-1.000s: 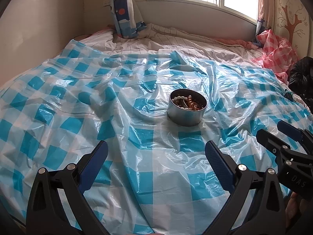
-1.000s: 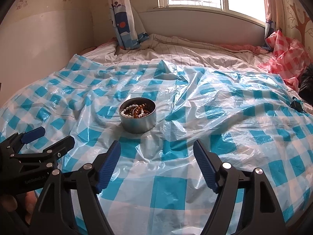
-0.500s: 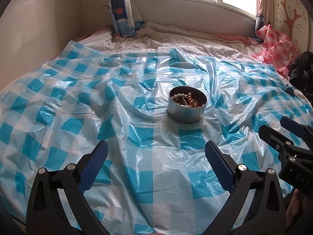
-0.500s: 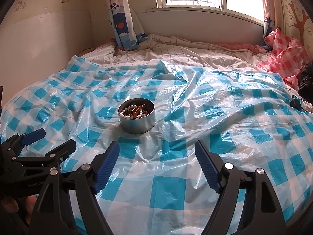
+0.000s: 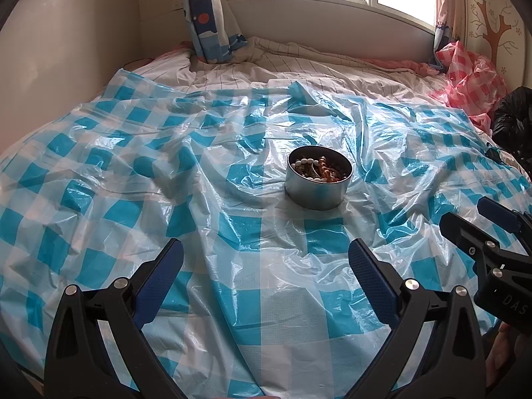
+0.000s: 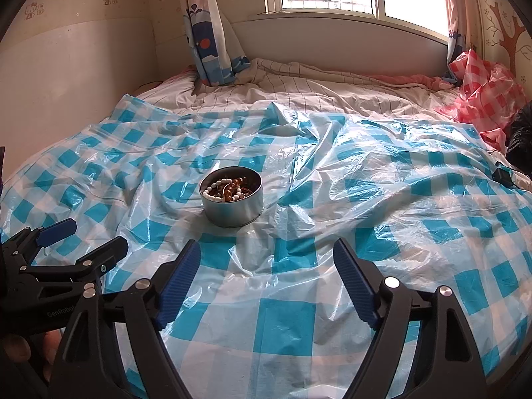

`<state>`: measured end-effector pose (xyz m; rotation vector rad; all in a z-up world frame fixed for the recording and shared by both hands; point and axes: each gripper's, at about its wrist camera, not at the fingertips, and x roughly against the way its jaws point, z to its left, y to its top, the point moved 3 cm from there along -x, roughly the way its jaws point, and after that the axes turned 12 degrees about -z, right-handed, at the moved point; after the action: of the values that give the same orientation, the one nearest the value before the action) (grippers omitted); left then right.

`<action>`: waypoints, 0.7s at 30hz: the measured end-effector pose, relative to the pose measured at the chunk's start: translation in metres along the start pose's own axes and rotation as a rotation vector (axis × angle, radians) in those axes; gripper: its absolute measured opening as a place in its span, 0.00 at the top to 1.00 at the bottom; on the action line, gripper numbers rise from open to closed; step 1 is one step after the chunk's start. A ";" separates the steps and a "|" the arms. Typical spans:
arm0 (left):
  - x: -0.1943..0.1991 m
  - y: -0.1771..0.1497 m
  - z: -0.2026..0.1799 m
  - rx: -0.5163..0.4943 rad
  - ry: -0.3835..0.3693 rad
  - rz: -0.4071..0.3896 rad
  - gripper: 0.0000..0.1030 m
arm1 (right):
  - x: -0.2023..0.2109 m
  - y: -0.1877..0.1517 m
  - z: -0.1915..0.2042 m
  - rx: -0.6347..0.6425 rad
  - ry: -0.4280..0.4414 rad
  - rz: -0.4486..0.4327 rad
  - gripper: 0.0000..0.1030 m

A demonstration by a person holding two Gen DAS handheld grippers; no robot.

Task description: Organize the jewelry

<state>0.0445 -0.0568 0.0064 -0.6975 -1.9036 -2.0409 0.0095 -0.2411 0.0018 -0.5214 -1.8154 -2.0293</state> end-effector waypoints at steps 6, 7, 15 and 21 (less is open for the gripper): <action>-0.001 -0.001 -0.001 -0.007 -0.001 0.008 0.07 | 0.000 0.000 0.000 -0.001 0.000 -0.001 0.23; -0.001 0.000 -0.001 -0.005 -0.002 0.009 0.07 | 0.000 0.000 0.000 0.000 0.000 0.000 0.23; -0.003 0.000 -0.004 -0.004 -0.039 0.020 0.07 | 0.000 0.000 0.000 0.000 -0.001 0.000 0.23; 0.004 0.003 0.000 0.021 -0.066 -0.030 0.07 | 0.000 0.000 0.000 -0.002 -0.001 -0.001 0.22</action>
<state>0.0427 -0.0566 0.0105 -0.7447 -1.9805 -2.0364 0.0099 -0.2414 0.0017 -0.5222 -1.8140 -2.0321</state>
